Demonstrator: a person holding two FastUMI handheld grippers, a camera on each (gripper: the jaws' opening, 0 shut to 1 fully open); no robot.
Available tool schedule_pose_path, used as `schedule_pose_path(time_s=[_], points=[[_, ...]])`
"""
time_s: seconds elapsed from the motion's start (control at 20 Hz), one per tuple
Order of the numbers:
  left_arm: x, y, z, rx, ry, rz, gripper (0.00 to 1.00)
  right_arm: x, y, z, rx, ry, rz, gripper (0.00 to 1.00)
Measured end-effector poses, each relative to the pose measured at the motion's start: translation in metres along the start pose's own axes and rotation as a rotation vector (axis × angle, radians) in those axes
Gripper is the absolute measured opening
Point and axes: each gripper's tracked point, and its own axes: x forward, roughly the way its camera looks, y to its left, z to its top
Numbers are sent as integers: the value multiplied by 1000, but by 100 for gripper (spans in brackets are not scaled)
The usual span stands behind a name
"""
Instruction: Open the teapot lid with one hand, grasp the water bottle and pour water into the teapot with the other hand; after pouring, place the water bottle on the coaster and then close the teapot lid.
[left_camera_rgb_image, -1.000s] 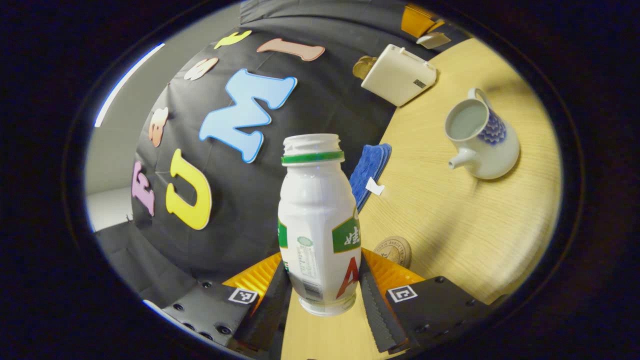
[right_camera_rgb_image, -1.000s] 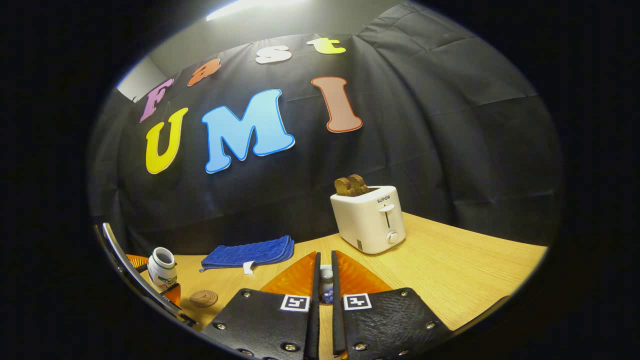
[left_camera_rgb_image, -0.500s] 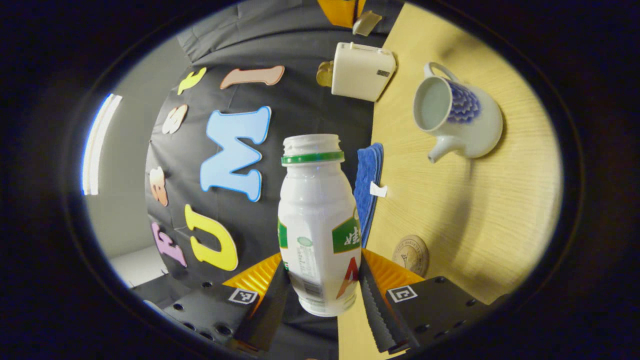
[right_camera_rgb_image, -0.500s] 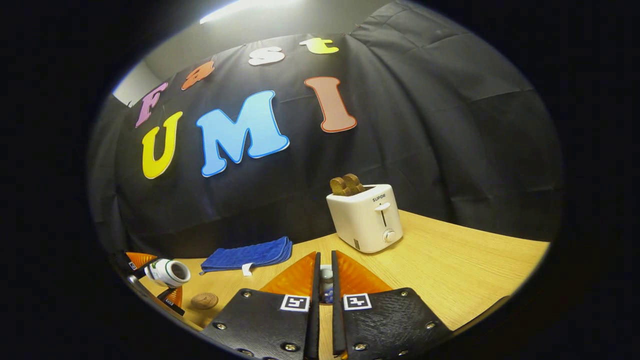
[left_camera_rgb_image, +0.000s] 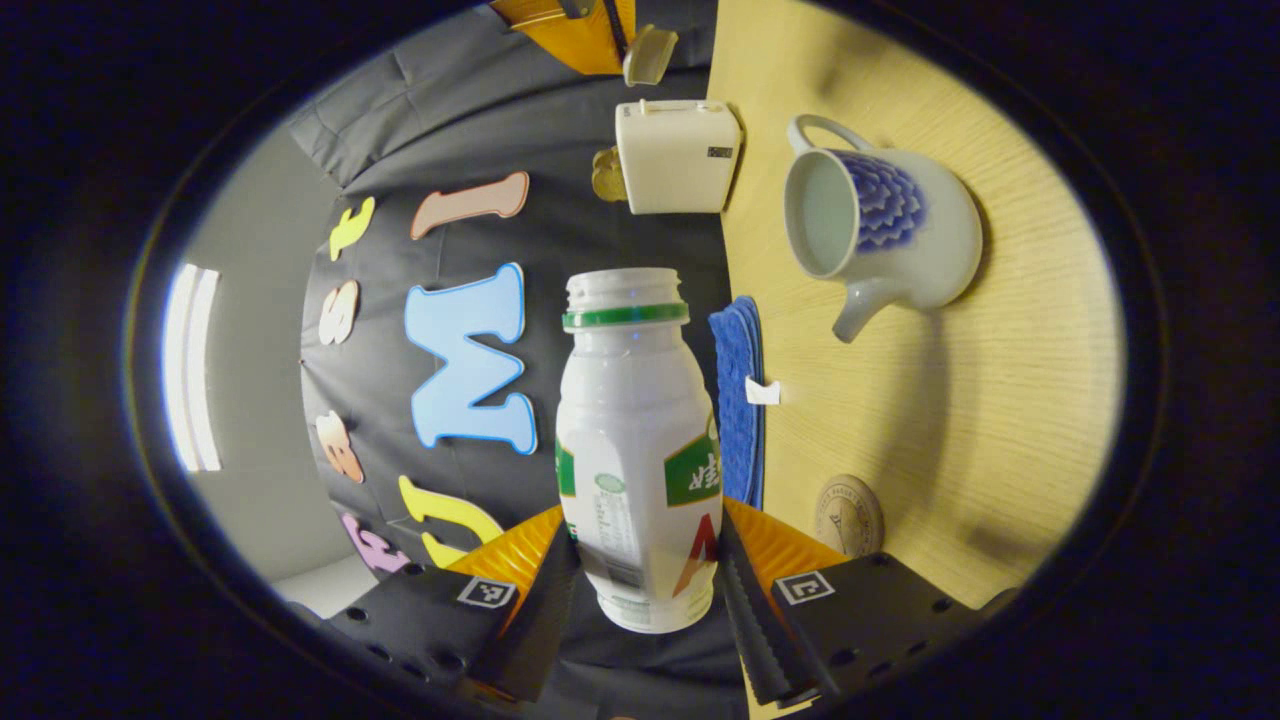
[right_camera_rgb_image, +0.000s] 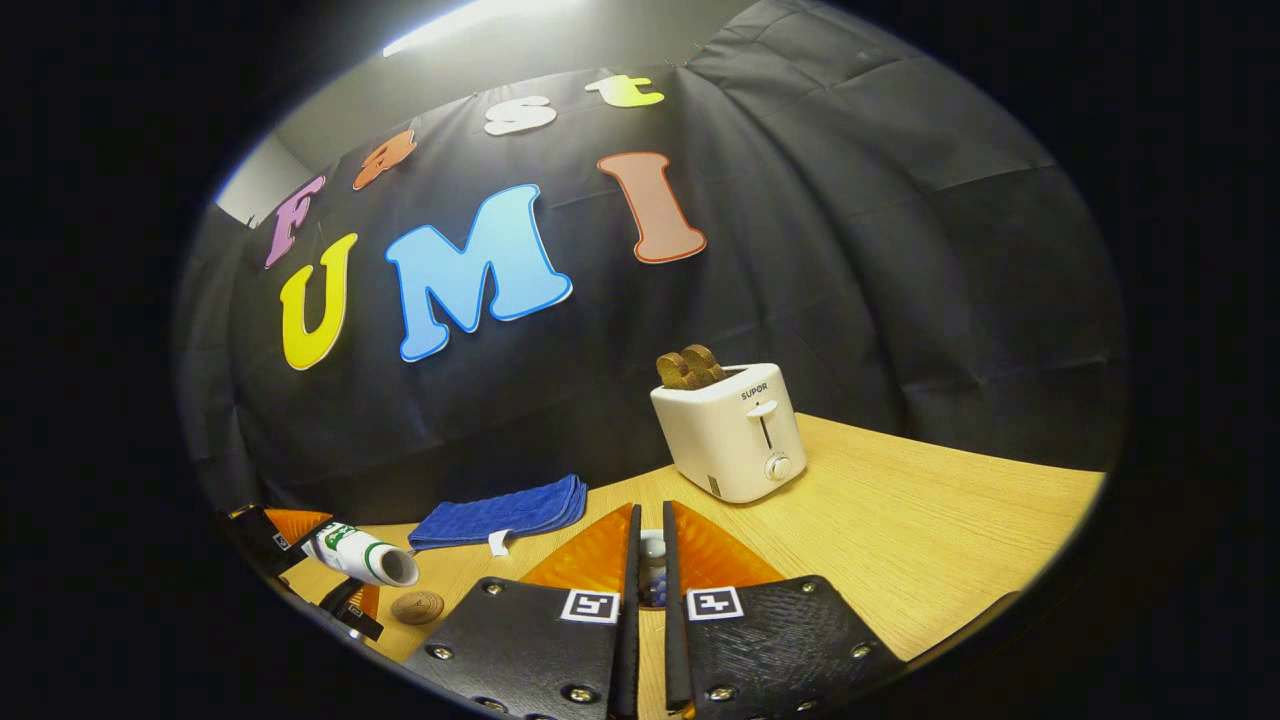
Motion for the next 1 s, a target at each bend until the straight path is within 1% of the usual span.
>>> schedule_pose_path(time_s=[0.35, 1.0], points=[[5, 0, 10, 101, -31, 21, 83, 0, 5, -1, -9, 4, 16, 10], [8, 11, 13, 162, -54, 44, 83, 0, 8, -3, -23, 6, 27, 10]])
